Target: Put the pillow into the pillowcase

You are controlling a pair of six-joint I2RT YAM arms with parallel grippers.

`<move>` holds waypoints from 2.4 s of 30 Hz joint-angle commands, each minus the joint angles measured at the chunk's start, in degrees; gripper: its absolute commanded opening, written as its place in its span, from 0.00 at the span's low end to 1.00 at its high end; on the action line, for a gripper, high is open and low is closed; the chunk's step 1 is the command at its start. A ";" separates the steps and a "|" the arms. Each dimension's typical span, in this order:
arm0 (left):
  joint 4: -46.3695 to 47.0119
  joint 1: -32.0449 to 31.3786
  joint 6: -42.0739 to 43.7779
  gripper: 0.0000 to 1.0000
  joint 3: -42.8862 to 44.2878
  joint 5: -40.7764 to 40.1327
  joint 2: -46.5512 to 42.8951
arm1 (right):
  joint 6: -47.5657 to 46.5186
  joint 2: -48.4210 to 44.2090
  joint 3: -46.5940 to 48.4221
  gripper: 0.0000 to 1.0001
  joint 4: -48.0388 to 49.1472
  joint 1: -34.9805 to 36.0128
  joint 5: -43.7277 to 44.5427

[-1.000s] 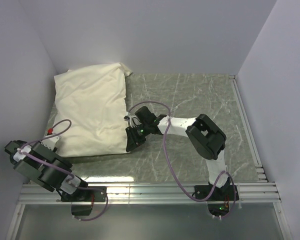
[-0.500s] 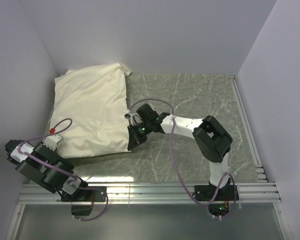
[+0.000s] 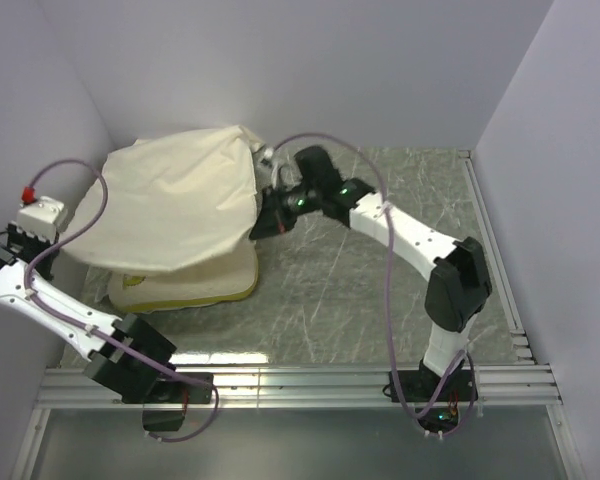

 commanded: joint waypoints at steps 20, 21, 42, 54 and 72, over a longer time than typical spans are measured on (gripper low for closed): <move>65.77 -48.82 -92.31 0.00 28.70 2.64 3.23 | 11.25 -30.71 19.38 0.00 13.67 -48.33 -0.15; 67.26 -50.42 -92.84 0.01 29.49 2.21 3.75 | 11.60 -32.38 19.21 0.00 13.94 -51.22 1.69; 58.93 -90.69 -88.71 0.00 10.21 -11.40 10.27 | -9.14 -33.92 4.09 0.00 23.25 -54.69 39.94; 50.49 -80.94 -94.52 0.00 -14.77 -19.60 1.39 | -17.83 -4.12 13.91 0.00 24.49 -32.80 44.16; 39.32 -77.77 -92.23 0.23 -21.82 -16.43 0.42 | -31.81 -11.09 -6.60 0.84 -27.89 -35.40 48.20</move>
